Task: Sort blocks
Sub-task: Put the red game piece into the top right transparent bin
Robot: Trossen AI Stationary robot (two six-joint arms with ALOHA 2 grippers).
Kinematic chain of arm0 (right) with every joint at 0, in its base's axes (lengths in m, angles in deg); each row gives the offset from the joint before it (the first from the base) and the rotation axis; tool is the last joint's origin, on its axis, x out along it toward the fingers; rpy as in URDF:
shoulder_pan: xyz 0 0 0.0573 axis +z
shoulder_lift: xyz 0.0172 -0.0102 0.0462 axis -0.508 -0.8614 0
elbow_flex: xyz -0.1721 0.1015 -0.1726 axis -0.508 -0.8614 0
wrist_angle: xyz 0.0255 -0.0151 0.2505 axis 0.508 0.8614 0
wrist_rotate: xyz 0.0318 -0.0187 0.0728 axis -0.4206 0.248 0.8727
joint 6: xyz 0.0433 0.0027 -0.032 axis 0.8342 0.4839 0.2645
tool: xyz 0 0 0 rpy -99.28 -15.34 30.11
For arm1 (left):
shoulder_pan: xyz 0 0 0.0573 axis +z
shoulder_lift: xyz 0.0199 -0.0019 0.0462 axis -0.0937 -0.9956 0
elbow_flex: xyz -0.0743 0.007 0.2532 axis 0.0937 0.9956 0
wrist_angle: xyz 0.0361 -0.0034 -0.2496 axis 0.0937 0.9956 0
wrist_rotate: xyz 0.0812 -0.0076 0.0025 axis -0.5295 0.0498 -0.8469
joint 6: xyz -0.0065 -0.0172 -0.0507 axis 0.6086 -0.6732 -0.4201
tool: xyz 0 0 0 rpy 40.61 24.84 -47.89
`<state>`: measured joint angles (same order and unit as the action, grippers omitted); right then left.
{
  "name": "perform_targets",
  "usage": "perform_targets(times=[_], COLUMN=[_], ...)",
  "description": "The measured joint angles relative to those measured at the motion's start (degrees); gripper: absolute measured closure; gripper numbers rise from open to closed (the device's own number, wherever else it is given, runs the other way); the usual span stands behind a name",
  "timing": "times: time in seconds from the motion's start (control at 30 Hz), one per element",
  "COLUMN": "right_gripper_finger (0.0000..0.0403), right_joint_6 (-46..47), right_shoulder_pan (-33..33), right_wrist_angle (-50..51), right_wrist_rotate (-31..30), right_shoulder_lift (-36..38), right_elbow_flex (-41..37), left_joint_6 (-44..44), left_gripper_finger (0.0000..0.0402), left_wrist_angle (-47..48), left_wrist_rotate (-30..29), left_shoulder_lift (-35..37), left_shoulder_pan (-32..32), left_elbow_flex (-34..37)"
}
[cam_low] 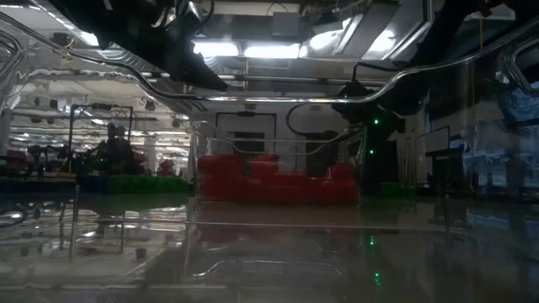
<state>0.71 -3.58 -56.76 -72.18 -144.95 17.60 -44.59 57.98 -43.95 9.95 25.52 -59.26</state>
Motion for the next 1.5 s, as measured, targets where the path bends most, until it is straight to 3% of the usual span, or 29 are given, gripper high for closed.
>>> perform_targets(times=[0.2, 0.43, 0.6, 0.83, 0.9, 1.17, 1.5], right_gripper_finger=[0.0390, 0.0385, 0.0392, 0.0393, 0.0394, 0.0372, 0.0358], right_joint_6=[-0.7, -0.5, 0.8, 4.1, 7.0, 24.1, 29.0], right_shoulder_pan=[0.0, 0.0, 1.3, 8.9, 11.4, 17.8, 20.8], right_wrist_angle=[-0.8, 2.1, 5.8, 8.0, 7.4, 6.0, -0.1], right_wrist_rotate=[-3.5, -8.1, -9.4, -9.9, -8.0, 12.5, 14.7], right_shoulder_lift=[0.2, 2.5, 10.4, 22.4, 24.8, 24.7, 17.4], right_elbow_flex=[0.2, 0.2, 0.2, 0.3, 0.3, 0.3, 0.3], left_joint_6=[-0.1, 0.1, 0.2, 0.2, 0.1, -0.1, 0.0], left_gripper_finger=[0.0160, 0.0160, 0.0160, 0.0160, 0.0160, 0.0160, 0.0160], left_wrist_angle=[0.0, 0.0, 0.0, 0.0, 0.0, 0.0, 0.0], left_wrist_rotate=[0.0, 0.0, 0.0, 0.0, 0.0, 0.0, 0.0], left_shoulder_lift=[0.0, 0.0, 0.0, 0.0, 0.0, 0.0, 0.0], left_shoulder_pan=[0.0, 0.0, 0.0, 0.0, 0.0, 0.0, 0.0], left_elbow_flex=[0.0, 0.0, 0.0, 0.0, 0.0, 0.0, 0.0])
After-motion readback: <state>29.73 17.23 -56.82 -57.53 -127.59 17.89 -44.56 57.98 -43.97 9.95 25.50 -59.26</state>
